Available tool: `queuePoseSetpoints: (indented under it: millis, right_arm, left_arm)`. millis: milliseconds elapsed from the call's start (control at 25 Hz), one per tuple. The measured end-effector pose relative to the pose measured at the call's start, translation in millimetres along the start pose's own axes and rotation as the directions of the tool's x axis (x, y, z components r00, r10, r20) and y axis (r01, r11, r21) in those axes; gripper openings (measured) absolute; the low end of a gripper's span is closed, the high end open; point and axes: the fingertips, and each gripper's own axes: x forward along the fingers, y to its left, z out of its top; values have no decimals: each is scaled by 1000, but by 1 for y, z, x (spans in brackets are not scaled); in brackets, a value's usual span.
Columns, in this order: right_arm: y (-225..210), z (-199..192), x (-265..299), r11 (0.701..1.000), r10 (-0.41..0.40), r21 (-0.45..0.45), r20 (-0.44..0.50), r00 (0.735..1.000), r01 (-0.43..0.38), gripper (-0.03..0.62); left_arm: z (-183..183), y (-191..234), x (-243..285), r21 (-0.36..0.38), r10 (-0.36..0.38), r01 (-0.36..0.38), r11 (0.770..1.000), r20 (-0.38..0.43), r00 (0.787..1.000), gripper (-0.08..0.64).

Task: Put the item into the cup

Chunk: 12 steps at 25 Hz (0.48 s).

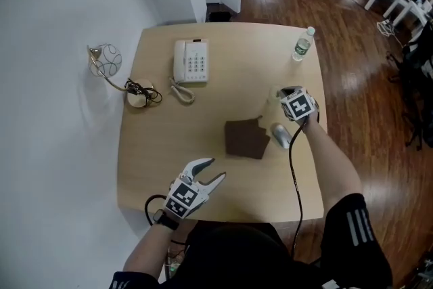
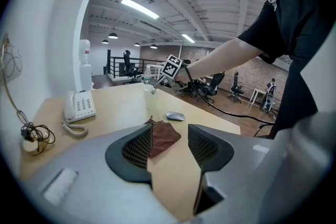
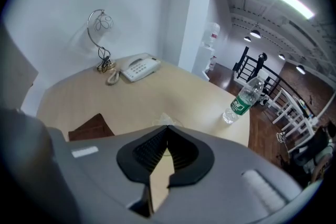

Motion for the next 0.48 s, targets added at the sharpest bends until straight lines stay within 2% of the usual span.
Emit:
queuePoseSetpoints:
  millis: [200, 360, 480]
  right_arm:
    - [2, -12, 14, 1000, 24, -12, -56, 998, -24, 17]
    - [5, -15, 16, 1000, 21, -13, -75, 997, -22, 95]
    - [3, -10, 13, 1000, 17, -20, -51, 999, -18, 103]
  left_arm:
    - [-5, -3, 1, -1, 6, -6, 1000, -21, 1000, 206]
    - [-4, -3, 2, -2, 7, -7, 1000, -23, 1000, 206]
    - [-2, -5, 4, 2, 6, -6, 1000, -21, 1000, 206]
